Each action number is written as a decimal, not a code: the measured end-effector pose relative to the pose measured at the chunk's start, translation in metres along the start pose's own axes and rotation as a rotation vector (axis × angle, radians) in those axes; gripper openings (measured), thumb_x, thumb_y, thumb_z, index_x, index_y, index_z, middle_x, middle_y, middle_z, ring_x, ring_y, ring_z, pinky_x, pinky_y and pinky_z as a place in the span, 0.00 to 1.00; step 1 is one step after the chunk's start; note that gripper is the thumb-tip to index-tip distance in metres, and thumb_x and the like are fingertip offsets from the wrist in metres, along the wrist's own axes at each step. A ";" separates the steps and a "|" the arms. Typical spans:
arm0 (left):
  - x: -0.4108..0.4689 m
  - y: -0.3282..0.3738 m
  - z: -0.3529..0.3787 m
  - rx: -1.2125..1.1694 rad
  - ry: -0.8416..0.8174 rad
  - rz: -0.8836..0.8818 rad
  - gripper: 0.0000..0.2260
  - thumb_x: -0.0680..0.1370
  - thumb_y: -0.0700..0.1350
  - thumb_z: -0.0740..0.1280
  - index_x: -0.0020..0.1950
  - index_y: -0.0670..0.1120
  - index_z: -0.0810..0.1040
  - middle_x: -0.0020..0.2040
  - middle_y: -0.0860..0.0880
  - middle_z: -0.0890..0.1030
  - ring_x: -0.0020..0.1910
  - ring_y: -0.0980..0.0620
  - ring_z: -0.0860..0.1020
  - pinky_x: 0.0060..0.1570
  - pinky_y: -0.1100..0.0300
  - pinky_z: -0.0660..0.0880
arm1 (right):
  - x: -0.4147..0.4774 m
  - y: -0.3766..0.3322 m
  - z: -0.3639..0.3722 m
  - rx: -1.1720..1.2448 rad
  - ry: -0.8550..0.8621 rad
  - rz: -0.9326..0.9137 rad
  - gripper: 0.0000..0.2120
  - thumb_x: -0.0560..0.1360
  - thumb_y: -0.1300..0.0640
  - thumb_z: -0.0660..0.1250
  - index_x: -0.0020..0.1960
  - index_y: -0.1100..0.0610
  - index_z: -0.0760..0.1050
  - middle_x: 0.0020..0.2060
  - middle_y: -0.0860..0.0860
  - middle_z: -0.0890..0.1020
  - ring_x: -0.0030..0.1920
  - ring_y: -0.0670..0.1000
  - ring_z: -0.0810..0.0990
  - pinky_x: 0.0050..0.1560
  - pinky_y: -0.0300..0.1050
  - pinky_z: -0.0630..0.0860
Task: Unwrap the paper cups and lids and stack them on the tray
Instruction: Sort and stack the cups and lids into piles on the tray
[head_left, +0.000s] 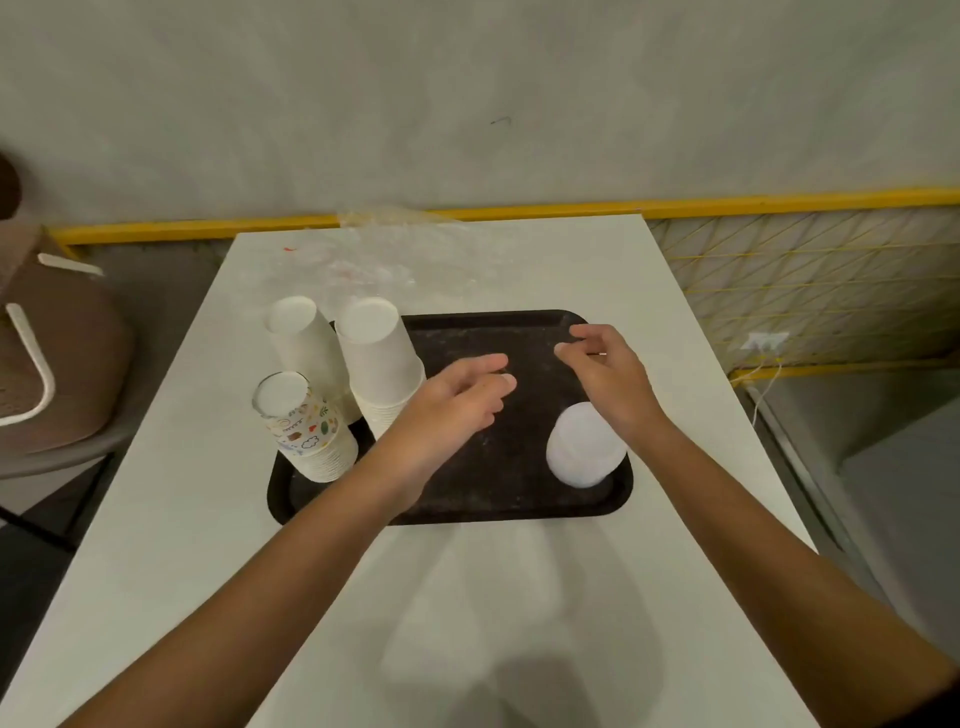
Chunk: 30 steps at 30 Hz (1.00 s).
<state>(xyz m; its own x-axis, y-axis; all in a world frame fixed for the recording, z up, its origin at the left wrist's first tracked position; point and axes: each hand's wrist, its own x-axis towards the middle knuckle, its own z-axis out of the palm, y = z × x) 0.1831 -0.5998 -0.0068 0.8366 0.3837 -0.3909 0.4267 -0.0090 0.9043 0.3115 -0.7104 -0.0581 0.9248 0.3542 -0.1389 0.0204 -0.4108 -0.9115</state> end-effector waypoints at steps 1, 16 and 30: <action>-0.007 0.006 -0.011 -0.009 0.028 0.047 0.12 0.78 0.48 0.63 0.62 0.54 0.74 0.61 0.51 0.77 0.58 0.55 0.77 0.64 0.58 0.71 | 0.001 -0.006 0.006 0.013 -0.018 -0.012 0.17 0.77 0.53 0.63 0.64 0.54 0.69 0.54 0.49 0.74 0.53 0.46 0.72 0.50 0.35 0.67; 0.020 0.007 -0.168 0.314 0.446 0.344 0.19 0.73 0.47 0.70 0.63 0.54 0.72 0.60 0.55 0.74 0.56 0.56 0.73 0.52 0.62 0.69 | 0.038 -0.059 0.072 -0.002 -0.249 -0.046 0.14 0.76 0.54 0.65 0.61 0.55 0.72 0.54 0.51 0.77 0.52 0.49 0.77 0.54 0.40 0.74; 0.100 -0.029 -0.197 0.604 0.156 0.058 0.33 0.69 0.43 0.75 0.69 0.50 0.61 0.59 0.48 0.70 0.55 0.48 0.71 0.50 0.56 0.73 | 0.077 -0.063 0.123 0.008 -0.345 0.038 0.07 0.76 0.58 0.65 0.54 0.56 0.75 0.52 0.54 0.80 0.49 0.50 0.79 0.53 0.43 0.76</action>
<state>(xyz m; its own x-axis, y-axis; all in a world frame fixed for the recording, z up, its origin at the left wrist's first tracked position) 0.1867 -0.3795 -0.0386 0.8237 0.4966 -0.2737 0.5393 -0.5369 0.6488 0.3345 -0.5540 -0.0593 0.7420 0.6023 -0.2944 -0.0161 -0.4231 -0.9059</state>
